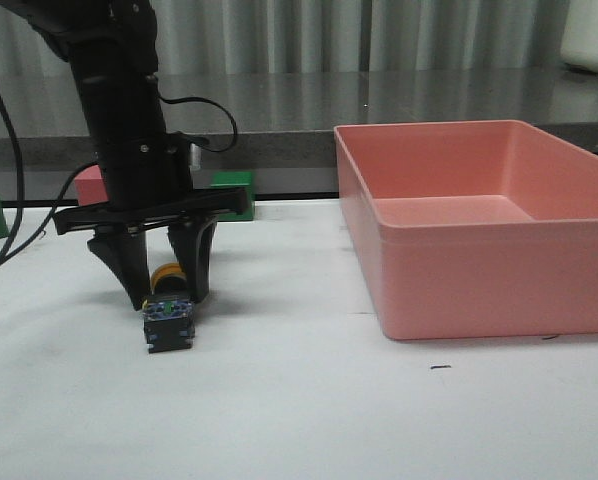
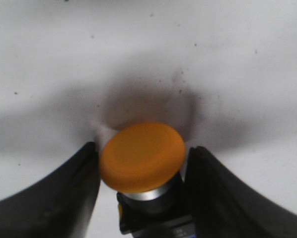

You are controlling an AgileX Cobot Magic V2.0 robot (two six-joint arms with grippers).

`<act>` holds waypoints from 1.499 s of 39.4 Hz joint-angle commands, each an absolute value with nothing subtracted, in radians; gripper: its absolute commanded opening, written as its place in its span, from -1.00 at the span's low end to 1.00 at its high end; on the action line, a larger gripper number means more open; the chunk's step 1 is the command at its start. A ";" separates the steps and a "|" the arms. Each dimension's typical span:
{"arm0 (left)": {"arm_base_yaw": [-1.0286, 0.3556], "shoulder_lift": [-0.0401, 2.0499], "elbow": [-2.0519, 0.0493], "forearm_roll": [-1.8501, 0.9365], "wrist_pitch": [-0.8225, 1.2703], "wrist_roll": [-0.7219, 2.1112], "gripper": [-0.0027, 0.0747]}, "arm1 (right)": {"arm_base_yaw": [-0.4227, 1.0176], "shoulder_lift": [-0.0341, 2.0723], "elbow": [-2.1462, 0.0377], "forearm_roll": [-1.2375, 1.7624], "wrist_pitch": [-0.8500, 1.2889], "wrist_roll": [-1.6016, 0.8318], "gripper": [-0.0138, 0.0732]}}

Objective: Place and stand button with both arms
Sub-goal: 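Lower the left gripper over the button and grasp its yellow cap, then lift the button and rotate it upright with the left gripper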

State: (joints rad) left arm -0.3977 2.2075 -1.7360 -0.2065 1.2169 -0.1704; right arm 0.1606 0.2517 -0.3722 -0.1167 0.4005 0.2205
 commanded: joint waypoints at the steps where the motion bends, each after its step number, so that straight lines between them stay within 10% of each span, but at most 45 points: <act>1: -0.405 2.150 -1.764 -0.228 1.272 -0.181 -0.40 | 0.155 0.257 -0.396 -0.130 0.312 0.212 -0.84; 20: -0.405 2.027 -1.744 -0.141 1.148 -0.163 -0.61 | 0.155 0.257 -0.396 -0.130 0.312 0.212 -0.84; 59: -0.411 1.503 -0.737 0.174 -0.504 -0.163 -0.61 | 0.155 0.257 -0.396 -0.130 0.312 0.212 -0.84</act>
State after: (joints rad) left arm -0.4020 1.5498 -0.7514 0.1405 -0.2803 -0.1607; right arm 0.1606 0.2517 -0.3722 -0.1167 0.4000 0.2205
